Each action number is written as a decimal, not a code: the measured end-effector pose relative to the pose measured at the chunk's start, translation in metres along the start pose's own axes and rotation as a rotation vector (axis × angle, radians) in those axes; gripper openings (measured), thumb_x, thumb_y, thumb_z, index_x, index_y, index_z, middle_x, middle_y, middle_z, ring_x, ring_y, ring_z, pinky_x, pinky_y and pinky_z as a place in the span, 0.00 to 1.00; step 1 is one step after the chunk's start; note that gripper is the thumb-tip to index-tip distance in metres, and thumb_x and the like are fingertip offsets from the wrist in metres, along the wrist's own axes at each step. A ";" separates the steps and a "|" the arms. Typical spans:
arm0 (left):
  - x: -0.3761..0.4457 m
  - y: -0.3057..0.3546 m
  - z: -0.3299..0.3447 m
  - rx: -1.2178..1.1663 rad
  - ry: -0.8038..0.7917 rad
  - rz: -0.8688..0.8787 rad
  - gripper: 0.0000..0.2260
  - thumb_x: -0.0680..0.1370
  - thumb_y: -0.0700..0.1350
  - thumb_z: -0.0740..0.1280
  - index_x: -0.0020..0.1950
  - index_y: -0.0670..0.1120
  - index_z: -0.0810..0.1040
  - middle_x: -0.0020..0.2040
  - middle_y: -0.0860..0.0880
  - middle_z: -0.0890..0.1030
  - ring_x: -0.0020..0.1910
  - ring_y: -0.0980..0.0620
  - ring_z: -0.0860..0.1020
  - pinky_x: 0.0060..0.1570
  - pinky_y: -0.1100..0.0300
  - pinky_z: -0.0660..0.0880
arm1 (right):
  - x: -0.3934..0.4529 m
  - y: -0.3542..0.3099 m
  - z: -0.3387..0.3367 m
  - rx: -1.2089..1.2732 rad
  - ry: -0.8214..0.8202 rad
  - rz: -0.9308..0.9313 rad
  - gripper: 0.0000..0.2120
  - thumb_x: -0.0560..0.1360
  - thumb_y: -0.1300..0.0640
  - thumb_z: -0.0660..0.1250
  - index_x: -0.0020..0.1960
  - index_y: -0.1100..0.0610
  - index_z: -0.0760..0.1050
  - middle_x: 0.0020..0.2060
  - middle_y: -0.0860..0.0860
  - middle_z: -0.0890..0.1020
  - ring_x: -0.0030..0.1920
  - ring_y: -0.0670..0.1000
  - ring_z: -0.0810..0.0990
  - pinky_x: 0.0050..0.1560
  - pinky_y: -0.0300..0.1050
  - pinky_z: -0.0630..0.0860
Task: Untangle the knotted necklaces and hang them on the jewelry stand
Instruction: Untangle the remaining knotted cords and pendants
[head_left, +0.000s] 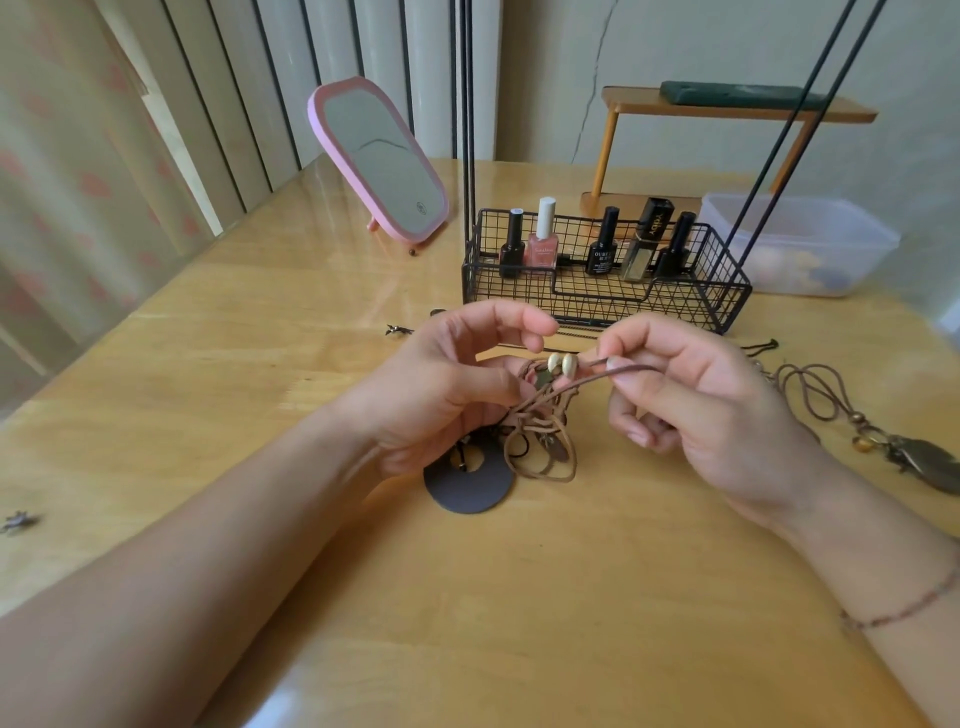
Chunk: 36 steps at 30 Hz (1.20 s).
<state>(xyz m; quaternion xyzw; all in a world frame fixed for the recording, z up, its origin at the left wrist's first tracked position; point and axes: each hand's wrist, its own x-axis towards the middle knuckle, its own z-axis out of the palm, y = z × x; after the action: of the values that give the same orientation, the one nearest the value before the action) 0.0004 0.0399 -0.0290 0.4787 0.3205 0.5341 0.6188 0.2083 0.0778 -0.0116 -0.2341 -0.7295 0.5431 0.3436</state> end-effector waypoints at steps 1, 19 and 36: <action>0.000 0.000 -0.001 -0.016 0.002 0.002 0.19 0.68 0.25 0.65 0.52 0.44 0.80 0.51 0.46 0.75 0.42 0.51 0.80 0.42 0.60 0.80 | 0.000 0.001 -0.001 0.004 -0.005 0.000 0.03 0.75 0.60 0.61 0.45 0.59 0.73 0.39 0.68 0.75 0.28 0.45 0.68 0.29 0.30 0.65; 0.001 0.003 -0.003 -0.121 -0.030 0.016 0.15 0.72 0.29 0.63 0.54 0.42 0.78 0.45 0.46 0.80 0.37 0.52 0.79 0.40 0.60 0.79 | 0.001 0.001 -0.001 -0.031 0.006 0.013 0.04 0.80 0.67 0.59 0.47 0.65 0.69 0.25 0.43 0.79 0.25 0.43 0.66 0.27 0.29 0.64; -0.002 0.001 0.004 0.482 -0.015 0.189 0.07 0.77 0.38 0.67 0.55 0.43 0.80 0.47 0.48 0.81 0.42 0.56 0.79 0.43 0.64 0.75 | 0.001 0.006 -0.006 0.027 -0.024 -0.048 0.05 0.74 0.62 0.60 0.46 0.63 0.72 0.28 0.48 0.77 0.25 0.47 0.69 0.27 0.33 0.62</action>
<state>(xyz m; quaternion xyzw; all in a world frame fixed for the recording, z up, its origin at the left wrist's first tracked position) 0.0033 0.0372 -0.0266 0.6442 0.3876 0.4942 0.4365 0.2124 0.0840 -0.0159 -0.2055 -0.7315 0.5473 0.3508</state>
